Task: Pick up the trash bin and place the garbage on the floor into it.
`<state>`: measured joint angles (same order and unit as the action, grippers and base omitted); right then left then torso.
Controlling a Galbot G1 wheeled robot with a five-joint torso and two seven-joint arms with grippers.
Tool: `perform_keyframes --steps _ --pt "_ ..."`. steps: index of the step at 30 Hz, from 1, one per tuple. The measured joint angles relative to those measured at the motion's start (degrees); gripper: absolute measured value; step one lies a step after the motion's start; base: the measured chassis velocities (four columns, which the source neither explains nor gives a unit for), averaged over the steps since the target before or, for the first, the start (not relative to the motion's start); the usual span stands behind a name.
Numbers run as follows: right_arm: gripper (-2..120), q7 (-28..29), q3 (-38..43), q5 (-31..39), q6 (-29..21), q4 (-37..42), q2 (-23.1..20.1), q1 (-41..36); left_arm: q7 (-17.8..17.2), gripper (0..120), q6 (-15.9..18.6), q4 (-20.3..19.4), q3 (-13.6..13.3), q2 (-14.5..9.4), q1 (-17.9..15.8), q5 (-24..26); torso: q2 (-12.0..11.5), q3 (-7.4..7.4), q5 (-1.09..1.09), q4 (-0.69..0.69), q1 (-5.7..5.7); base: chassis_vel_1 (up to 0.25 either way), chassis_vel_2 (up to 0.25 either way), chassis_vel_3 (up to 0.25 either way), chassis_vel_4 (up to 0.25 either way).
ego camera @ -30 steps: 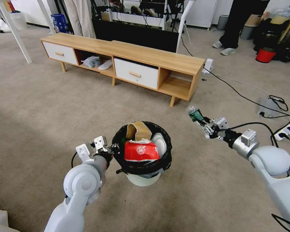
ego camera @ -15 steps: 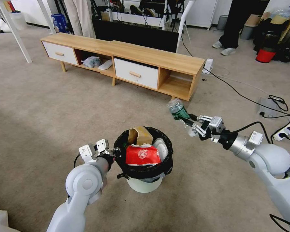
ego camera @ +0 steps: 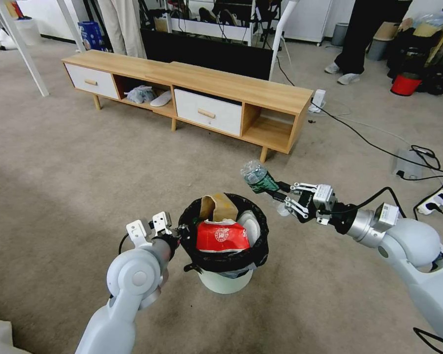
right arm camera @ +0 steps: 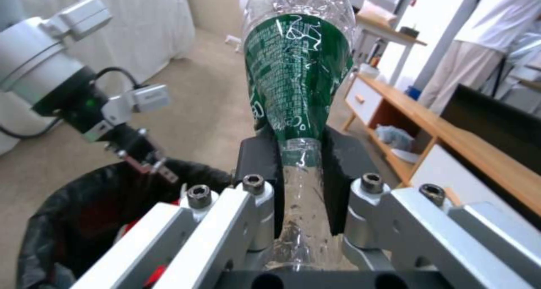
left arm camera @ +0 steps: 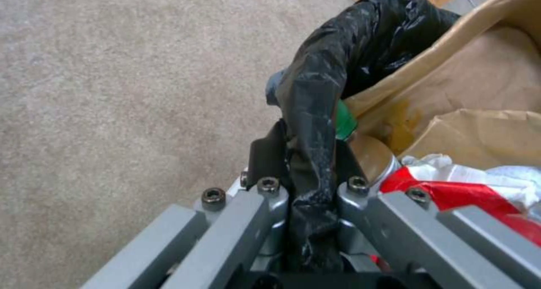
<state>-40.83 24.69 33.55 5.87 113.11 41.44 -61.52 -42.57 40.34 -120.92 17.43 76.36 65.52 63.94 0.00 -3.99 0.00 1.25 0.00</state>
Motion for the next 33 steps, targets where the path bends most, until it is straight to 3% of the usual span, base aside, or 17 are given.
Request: perform_keyframes --steps 6,18,33 --pt "12 0.0 -3.8 1.0 -0.1 0.6 -3.2 1.0 0.5 4 -0.2 0.3 -0.9 0.3 -0.2 -0.8 0.0 0.00 -0.01 0.00 0.00 0.000 0.000 0.000 0.000" --pt "12 -0.1 -13.0 1.6 -0.5 -1.7 -3.0 6.7 1.0 4 -0.4 0.3 -2.2 0.6 0.0 -1.5 0.0 0.00 0.00 0.00 0.00 0.000 0.000 0.000 0.000" --pt "12 -0.5 -14.3 2.0 -0.5 -3.1 -3.1 7.6 1.8 4 -0.6 0.5 -5.6 1.1 -0.2 -3.3 0.0 0.00 0.00 0.00 0.00 0.000 0.000 0.000 0.000"
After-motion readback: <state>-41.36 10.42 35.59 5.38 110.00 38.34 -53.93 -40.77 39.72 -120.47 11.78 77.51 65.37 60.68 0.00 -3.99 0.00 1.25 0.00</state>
